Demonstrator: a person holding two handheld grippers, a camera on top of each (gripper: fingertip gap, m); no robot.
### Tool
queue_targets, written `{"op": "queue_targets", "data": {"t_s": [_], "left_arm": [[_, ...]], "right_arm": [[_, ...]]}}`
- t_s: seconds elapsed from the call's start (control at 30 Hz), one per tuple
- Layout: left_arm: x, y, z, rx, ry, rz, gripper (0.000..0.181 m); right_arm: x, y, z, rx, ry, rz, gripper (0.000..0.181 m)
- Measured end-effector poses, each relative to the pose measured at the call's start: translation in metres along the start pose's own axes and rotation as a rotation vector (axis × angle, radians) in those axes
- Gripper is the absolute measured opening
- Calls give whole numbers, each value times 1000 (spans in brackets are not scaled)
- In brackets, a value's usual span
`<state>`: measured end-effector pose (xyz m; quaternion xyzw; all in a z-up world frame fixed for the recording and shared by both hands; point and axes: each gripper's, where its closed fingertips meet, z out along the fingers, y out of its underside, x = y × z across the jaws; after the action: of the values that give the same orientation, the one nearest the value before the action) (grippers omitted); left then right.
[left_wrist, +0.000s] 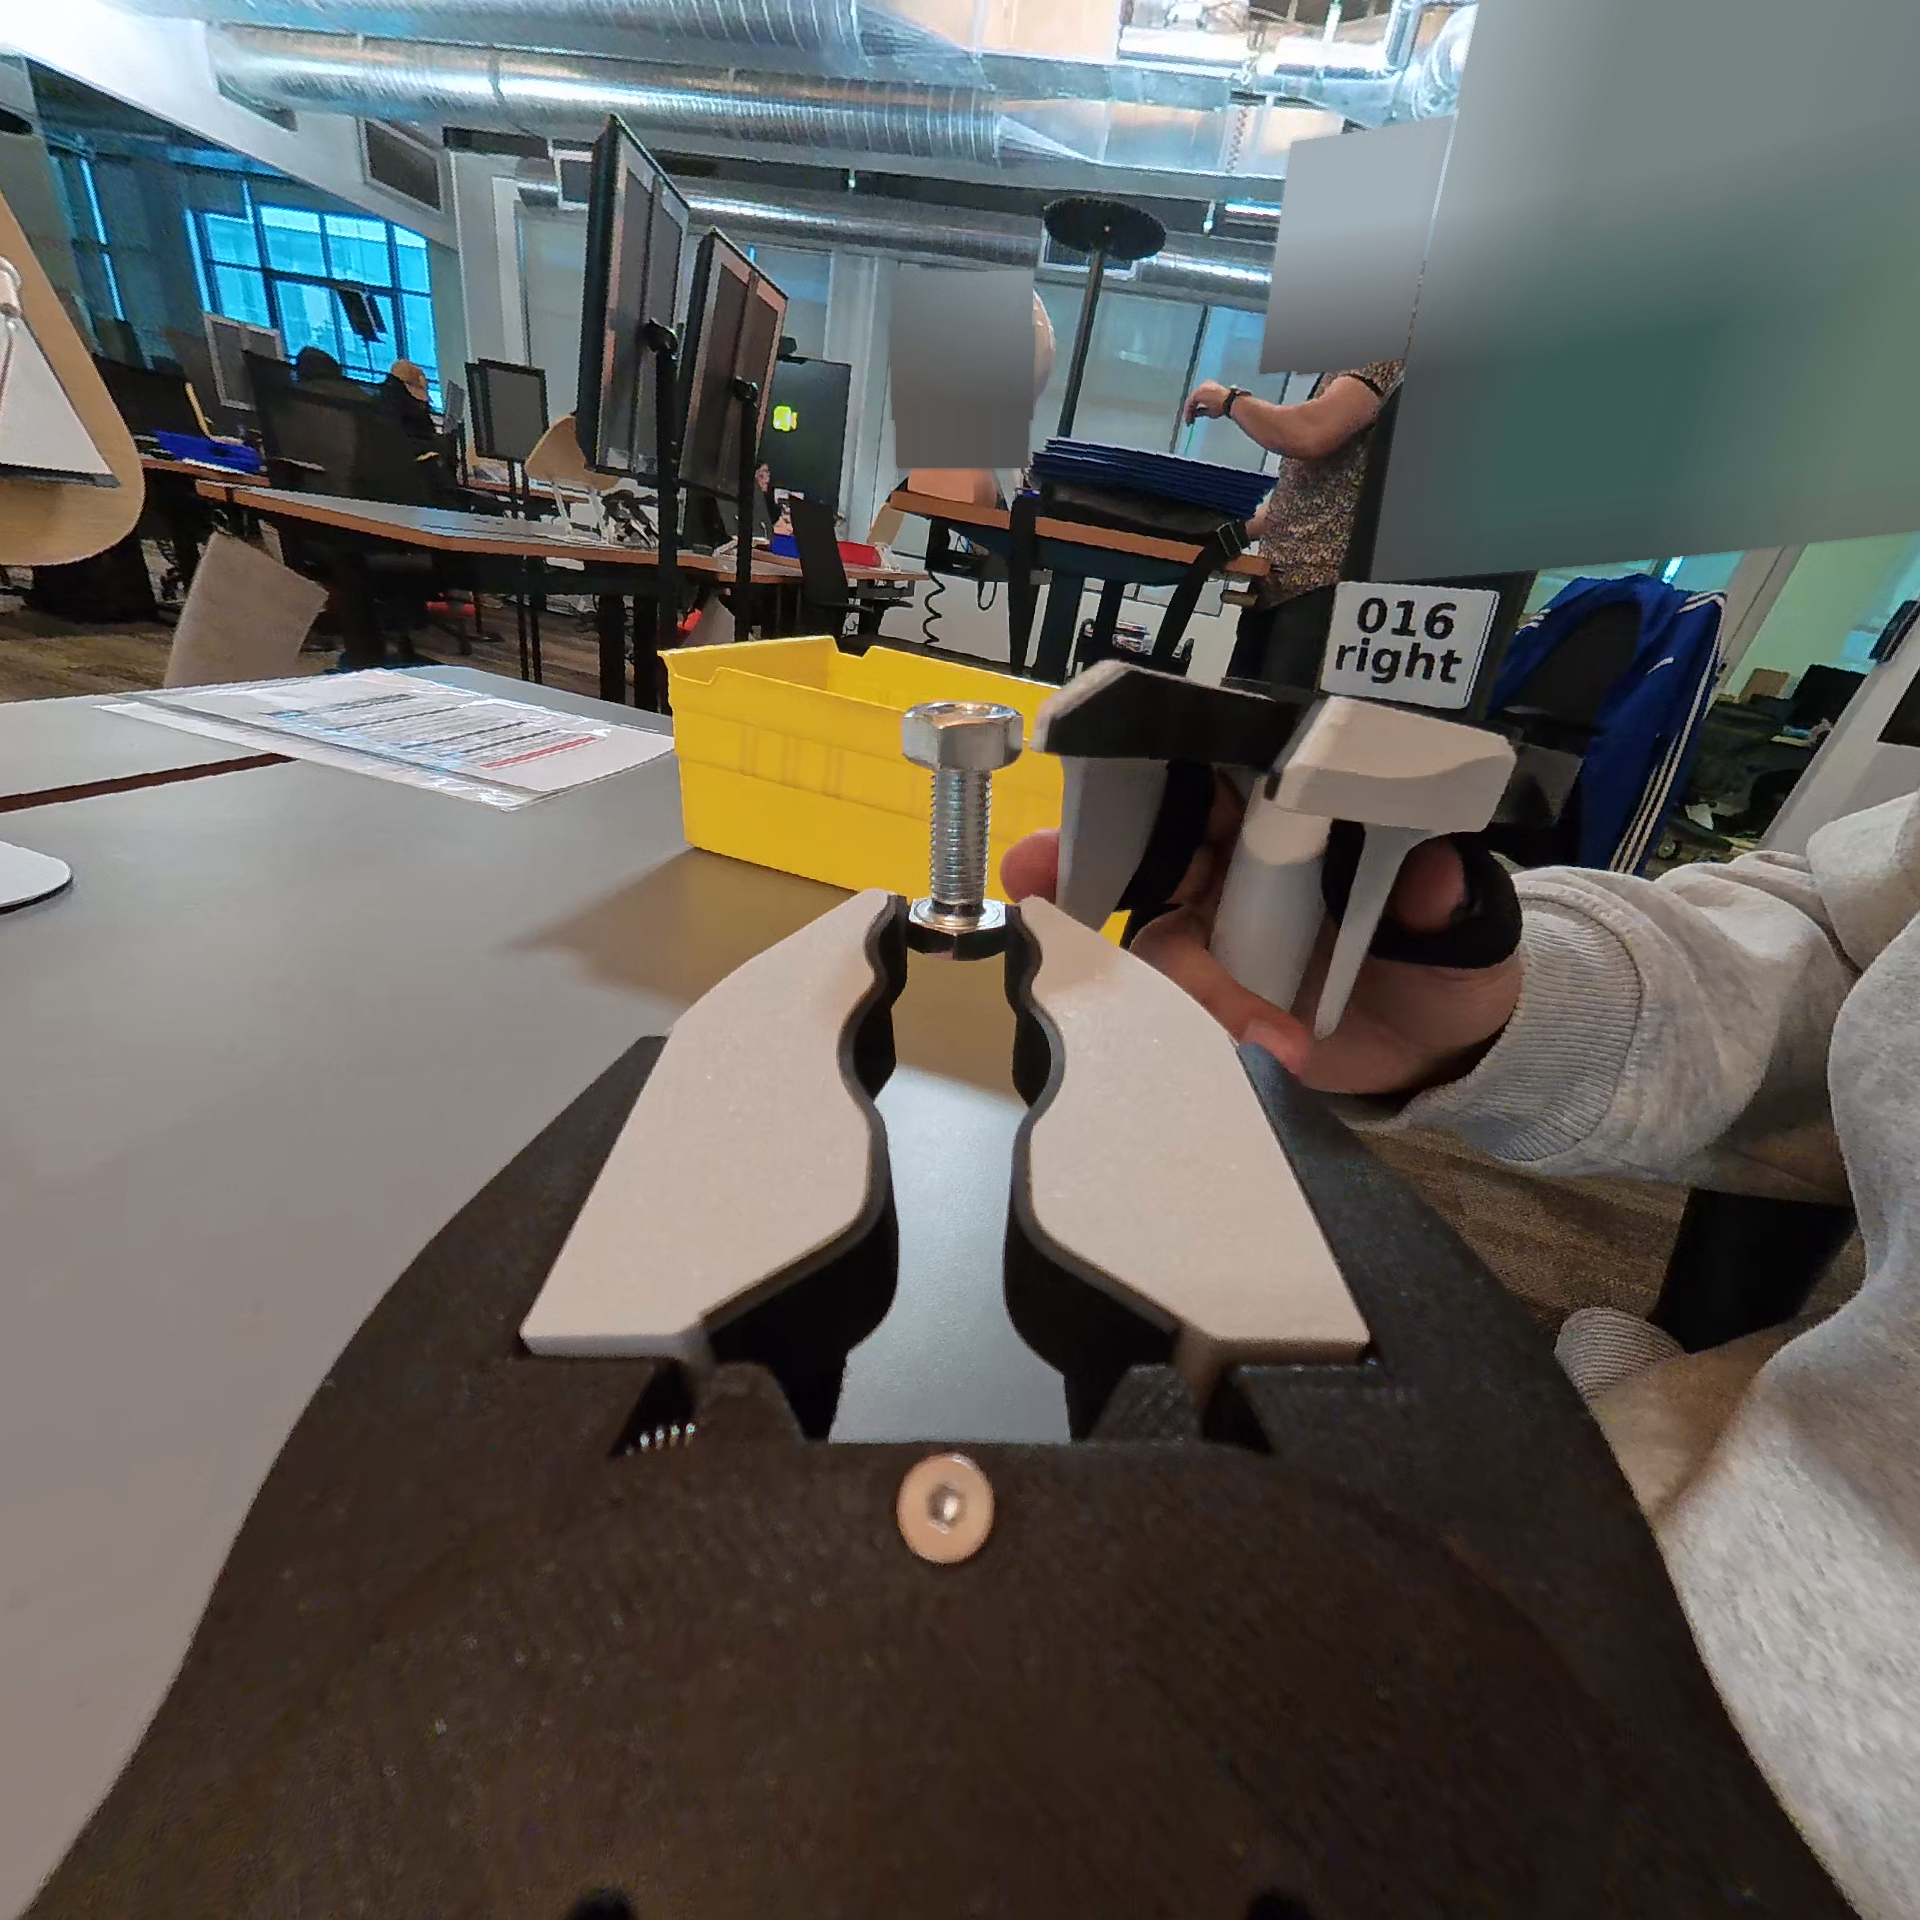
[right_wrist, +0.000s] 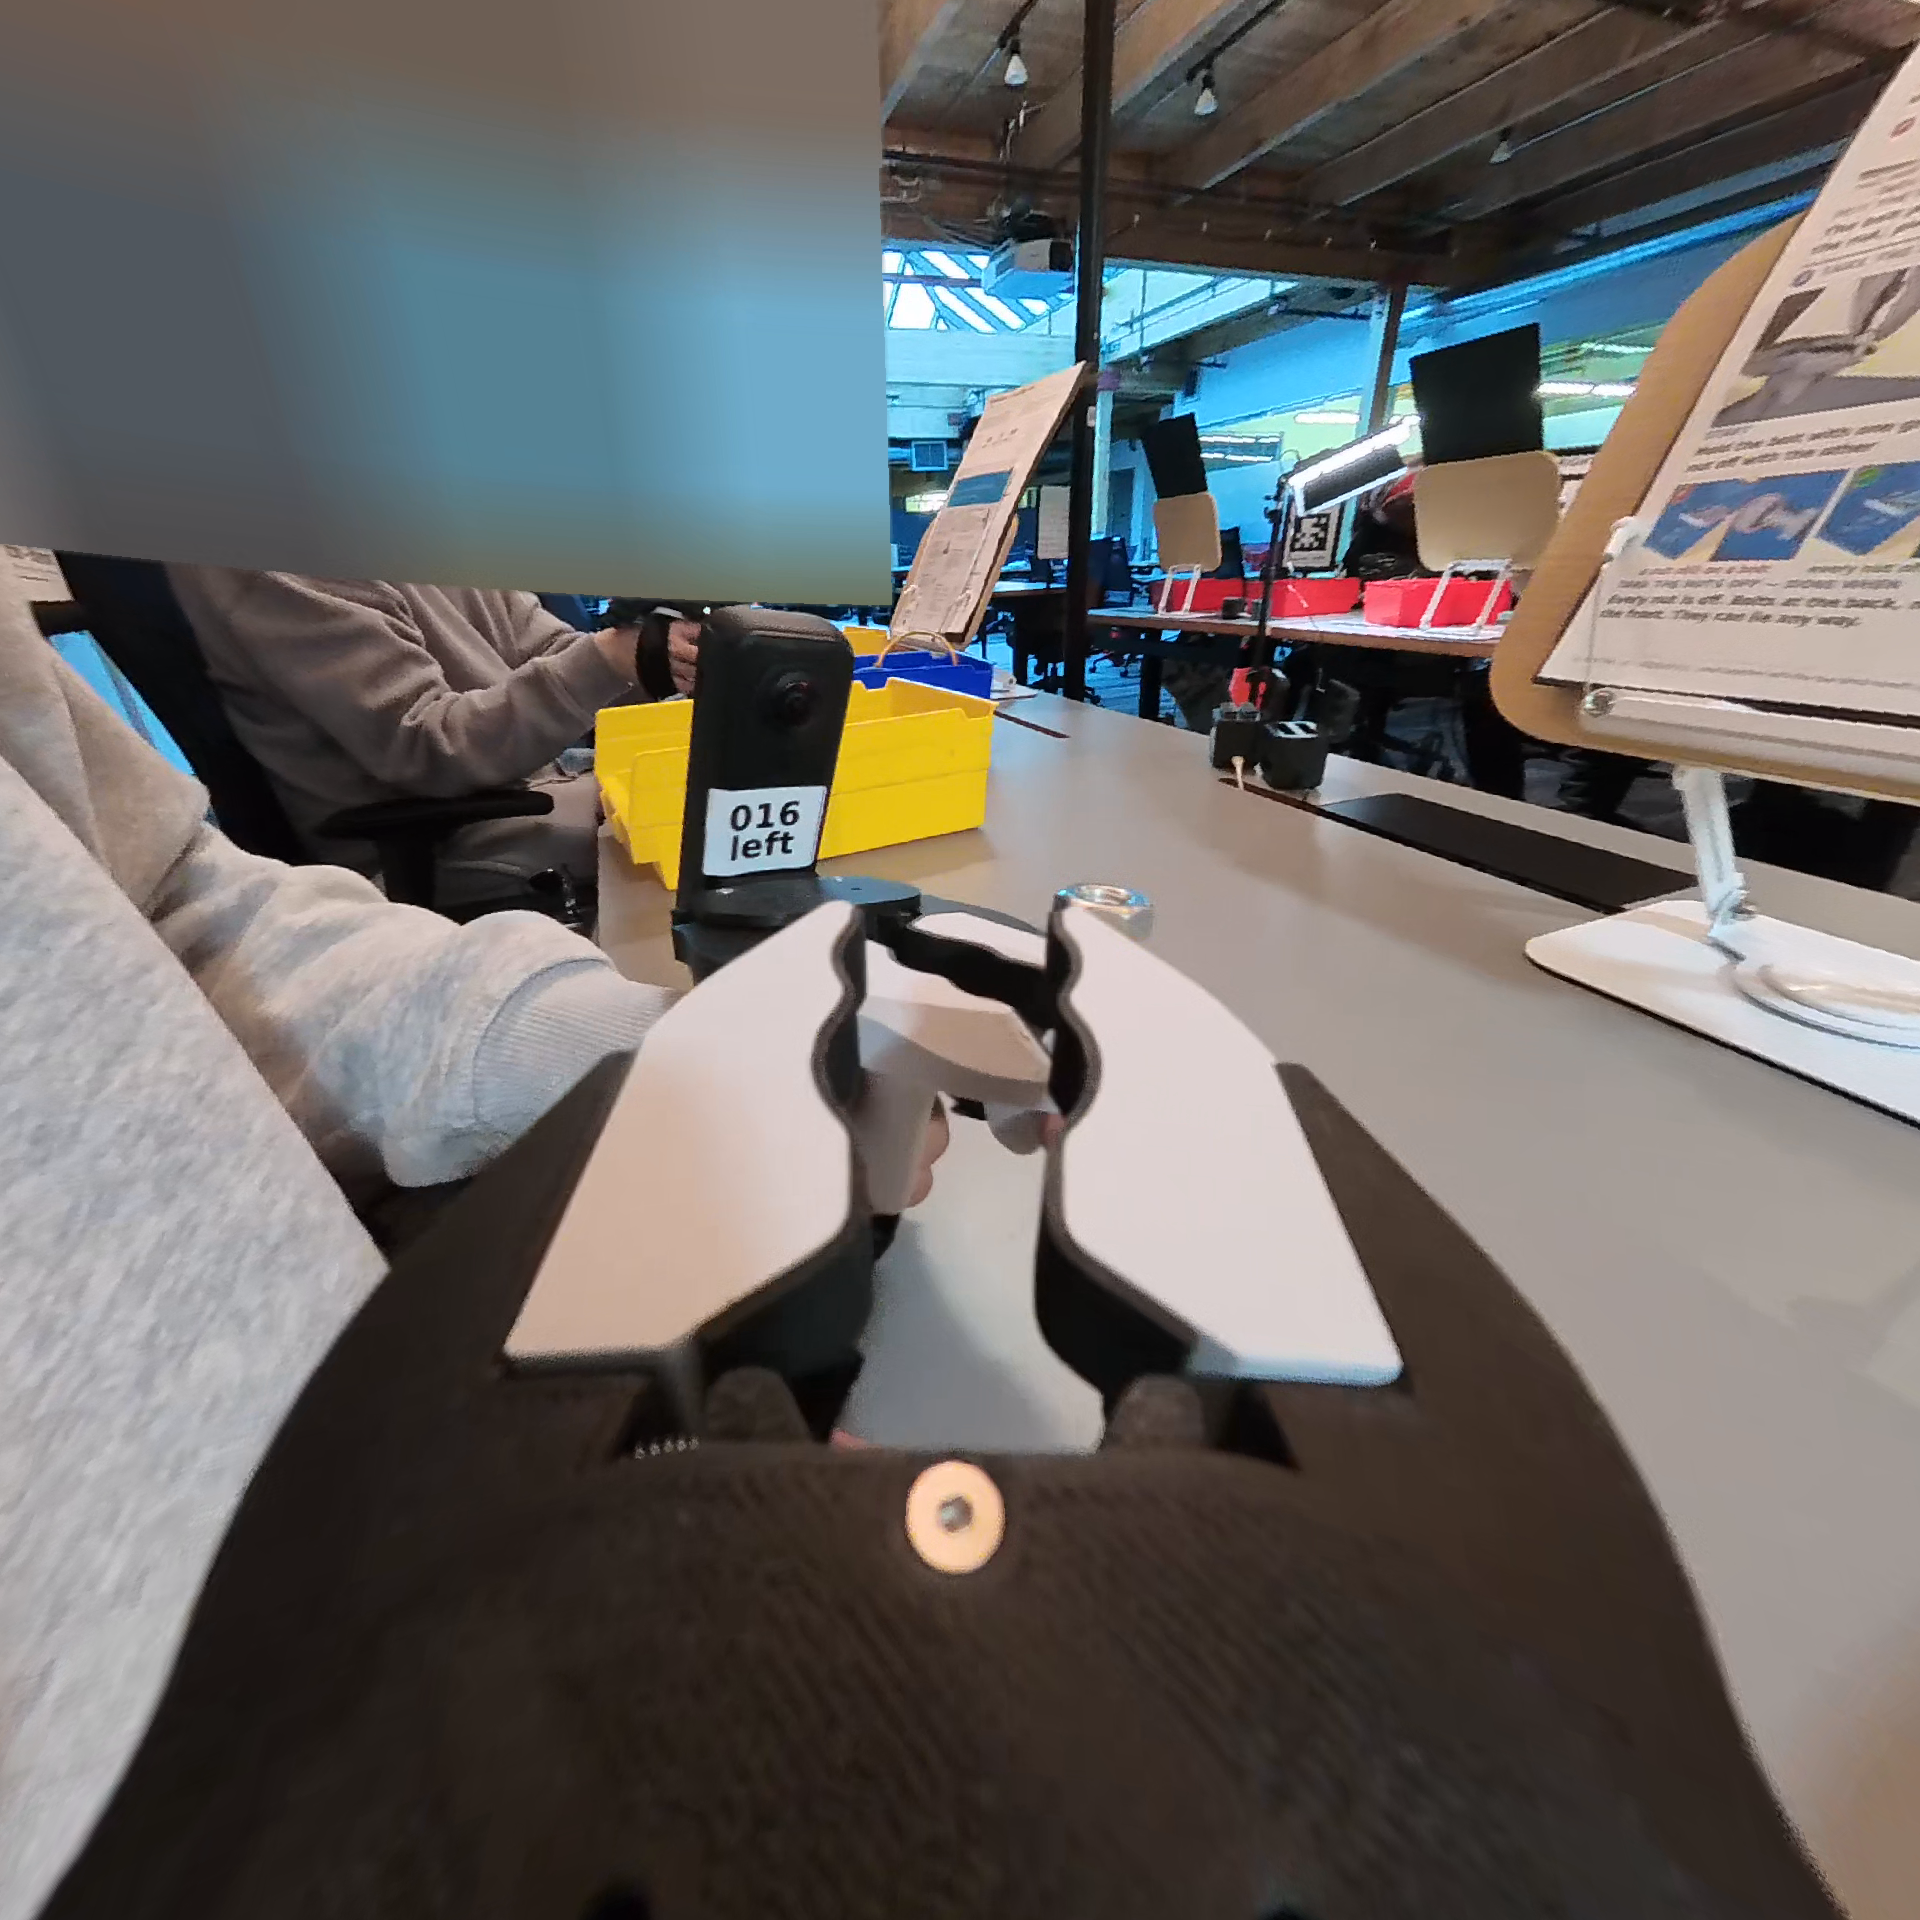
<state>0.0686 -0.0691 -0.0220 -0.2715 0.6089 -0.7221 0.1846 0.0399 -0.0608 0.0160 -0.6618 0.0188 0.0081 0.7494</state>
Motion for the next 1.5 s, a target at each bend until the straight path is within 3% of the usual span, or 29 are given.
{"op": "queue_targets", "data": {"t_s": [0.2,0.3,0.43,0.77,0.87,0.97,1.03,1.2,1.5], "left_arm": [[0,0,0,0,0,0,18],[0,0,0,0,0,-1,18],[0,0,0,1,0,-3,18],[0,0,0,0,0,-2,18],[0,0,-1,2,0,-2,18],[1,0,0,0,1,-3,18],[1,0,0,-1,3,0,18],[1,1,0,-1,2,1,18],[2,1,0,-3,6,1,18]], "right_arm": [[9,-1,0,26,49,24,56],[4,1,2,14,24,18,55],[-2,2,0,-10,-9,-2,30],[12,3,1,1,68,19,53],[6,5,2,-17,41,8,45],[6,5,0,-31,43,-22,22],[9,4,-1,-29,65,-27,21],[16,4,-1,-12,98,-2,43],[11,1,-4,-17,77,-35,18]]}}
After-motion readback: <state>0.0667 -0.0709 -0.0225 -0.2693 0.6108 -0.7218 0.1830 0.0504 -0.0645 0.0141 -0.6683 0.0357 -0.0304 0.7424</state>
